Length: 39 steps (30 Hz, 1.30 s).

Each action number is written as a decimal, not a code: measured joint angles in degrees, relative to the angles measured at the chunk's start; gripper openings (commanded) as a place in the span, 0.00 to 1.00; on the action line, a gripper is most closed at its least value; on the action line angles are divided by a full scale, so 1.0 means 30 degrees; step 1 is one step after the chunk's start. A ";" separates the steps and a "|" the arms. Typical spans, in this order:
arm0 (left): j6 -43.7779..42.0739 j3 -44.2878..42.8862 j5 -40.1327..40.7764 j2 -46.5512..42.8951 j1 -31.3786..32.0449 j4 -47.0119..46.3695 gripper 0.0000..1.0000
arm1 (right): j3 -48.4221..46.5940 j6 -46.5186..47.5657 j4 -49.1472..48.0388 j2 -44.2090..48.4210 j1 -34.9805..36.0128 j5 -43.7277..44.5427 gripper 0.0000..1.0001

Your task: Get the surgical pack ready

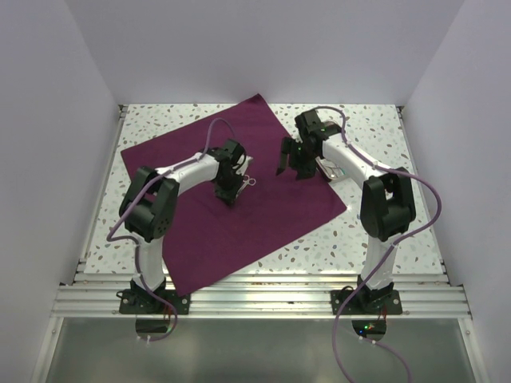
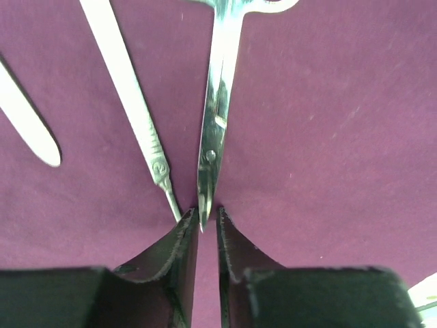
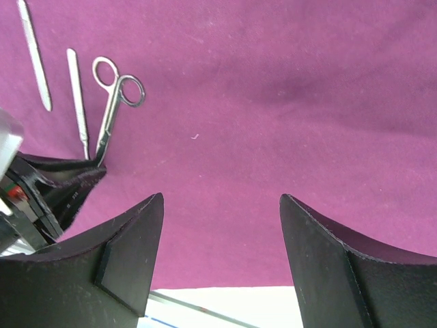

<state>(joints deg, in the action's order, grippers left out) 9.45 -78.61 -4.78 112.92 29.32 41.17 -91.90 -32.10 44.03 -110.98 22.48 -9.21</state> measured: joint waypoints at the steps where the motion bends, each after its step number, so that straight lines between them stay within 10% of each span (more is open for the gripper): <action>1: 0.0000 -0.0248 -0.0036 0.0168 0.0000 0.0080 0.17 | 0.0080 0.0015 -0.0007 0.0015 0.0000 0.0000 0.73; 7: 0.0015 -0.1115 -0.0255 0.0758 0.0000 0.0291 0.00 | 0.0372 0.0073 -0.0007 0.0015 0.0000 -0.0007 0.73; 39: 0.2157 -0.1865 -0.6608 0.0291 -0.1151 0.0000 0.00 | 0.4670 -0.8837 -0.8714 -0.1144 0.1413 -0.5428 0.73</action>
<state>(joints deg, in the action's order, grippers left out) 15.92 -84.20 -24.60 113.80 25.87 41.17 -77.89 -58.61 17.89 -114.41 26.72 -25.50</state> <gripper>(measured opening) 0.016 0.742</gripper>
